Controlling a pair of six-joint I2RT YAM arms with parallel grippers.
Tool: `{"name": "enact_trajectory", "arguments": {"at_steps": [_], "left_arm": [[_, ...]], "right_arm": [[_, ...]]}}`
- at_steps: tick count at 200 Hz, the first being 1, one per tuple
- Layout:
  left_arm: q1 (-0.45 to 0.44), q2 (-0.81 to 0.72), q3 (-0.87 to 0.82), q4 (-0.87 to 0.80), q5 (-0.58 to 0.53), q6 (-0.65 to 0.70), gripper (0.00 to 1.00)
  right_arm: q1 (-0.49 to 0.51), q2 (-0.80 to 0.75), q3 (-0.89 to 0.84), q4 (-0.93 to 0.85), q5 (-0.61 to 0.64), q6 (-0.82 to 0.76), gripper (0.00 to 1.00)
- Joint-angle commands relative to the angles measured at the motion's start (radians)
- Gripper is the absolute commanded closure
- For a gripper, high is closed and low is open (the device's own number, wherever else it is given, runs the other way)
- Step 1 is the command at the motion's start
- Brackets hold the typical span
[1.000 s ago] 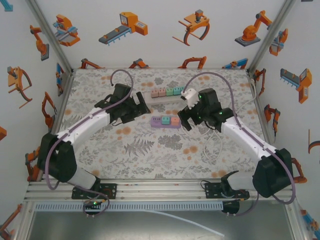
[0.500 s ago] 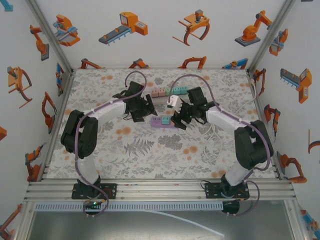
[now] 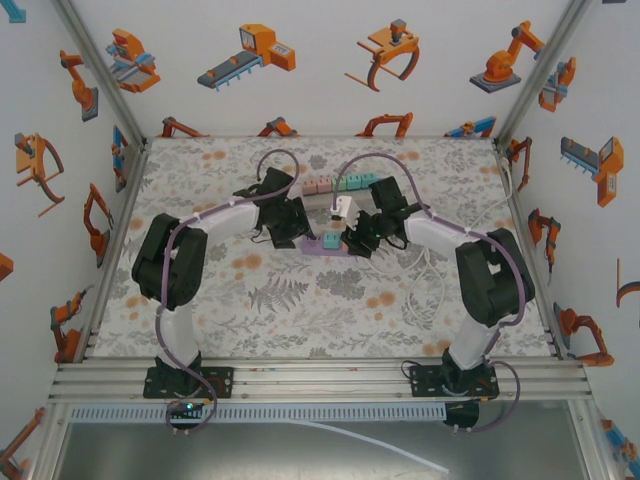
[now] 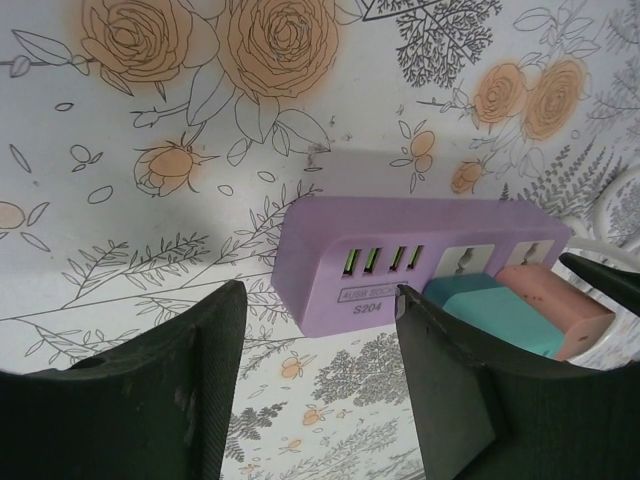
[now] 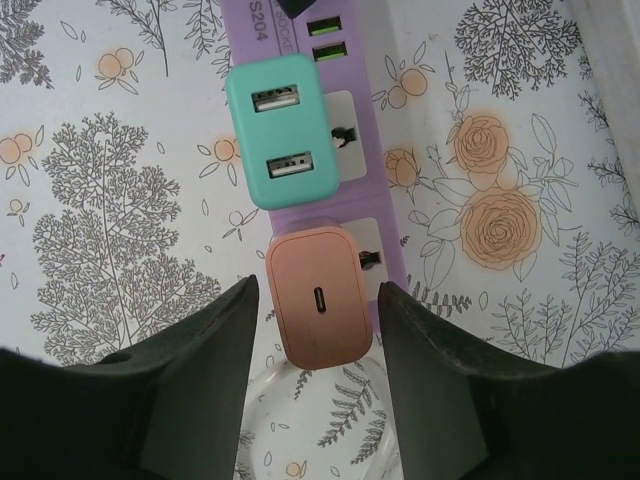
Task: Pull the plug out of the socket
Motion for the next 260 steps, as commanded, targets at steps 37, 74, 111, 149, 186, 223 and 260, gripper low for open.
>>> {"name": "enact_trajectory", "arguments": {"at_steps": [37, 74, 111, 149, 186, 223, 260], "left_arm": [[-0.033, 0.011, 0.012, -0.025, 0.020, 0.001, 0.46], [-0.048, -0.030, -0.045, -0.031, 0.028, -0.011, 0.50], [-0.053, -0.087, -0.099, -0.049, 0.023, -0.014, 0.53], [-0.054, -0.142, -0.113, -0.065, -0.019, -0.004, 0.48], [-0.048, -0.182, -0.090, -0.070, -0.107, 0.028, 0.37], [-0.042, -0.094, -0.011, -0.089, -0.082, 0.043, 0.39], [-0.036, -0.012, 0.053, -0.117, -0.090, 0.038, 0.43]], "right_arm": [[0.005, -0.003, 0.021, -0.051, -0.096, -0.046, 0.55], [0.021, -0.028, -0.002, -0.071, -0.109, -0.057, 0.55], [0.031, -0.039, -0.021, -0.059, -0.086, -0.058, 0.55], [0.036, -0.052, -0.029, -0.017, -0.068, -0.043, 0.49], [0.036, -0.107, -0.060, 0.088, -0.026, -0.029, 0.40], [0.036, -0.101, -0.051, 0.096, -0.005, -0.038, 0.38], [0.036, -0.067, -0.019, 0.034, -0.015, -0.064, 0.44]]}}
